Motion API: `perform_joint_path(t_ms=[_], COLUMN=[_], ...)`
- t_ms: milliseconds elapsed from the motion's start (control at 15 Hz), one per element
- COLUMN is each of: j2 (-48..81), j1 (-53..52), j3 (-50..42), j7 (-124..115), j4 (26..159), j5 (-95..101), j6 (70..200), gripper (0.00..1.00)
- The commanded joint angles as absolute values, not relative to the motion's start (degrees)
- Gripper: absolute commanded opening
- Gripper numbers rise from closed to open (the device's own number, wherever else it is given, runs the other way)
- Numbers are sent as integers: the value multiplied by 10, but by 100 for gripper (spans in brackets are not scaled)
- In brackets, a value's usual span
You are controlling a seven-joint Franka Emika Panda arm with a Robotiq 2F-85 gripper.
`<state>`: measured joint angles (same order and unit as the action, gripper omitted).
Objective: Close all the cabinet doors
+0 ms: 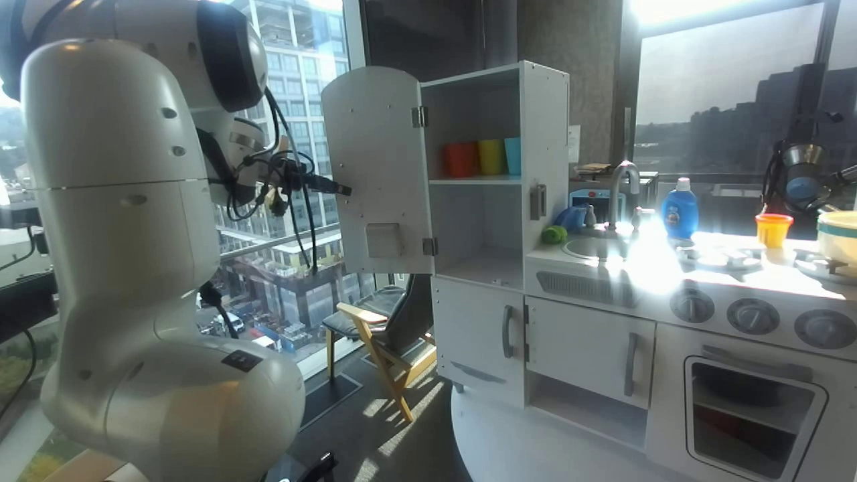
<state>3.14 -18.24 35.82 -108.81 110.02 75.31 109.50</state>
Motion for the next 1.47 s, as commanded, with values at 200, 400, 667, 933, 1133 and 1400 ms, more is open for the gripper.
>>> perform_joint_path(t_ms=[200, 400, 667, 933, 1133, 1400], j2=[23, 12, -6, -37, -64, -97], j1=[-228, -242, -259, -278, -288, -292], j3=[313, 306, 311, 319, 324, 328], j7=[-1087, -1081, -1074, -1051, -1044, -1034], j4=[1097, 1110, 1127, 1153, 1173, 1194], j5=[754, 743, 723, 687, 675, 659], j6=[1035, 1019, 991, 952, 924, 896], gripper=[100, 100, 100, 100, 100, 100])
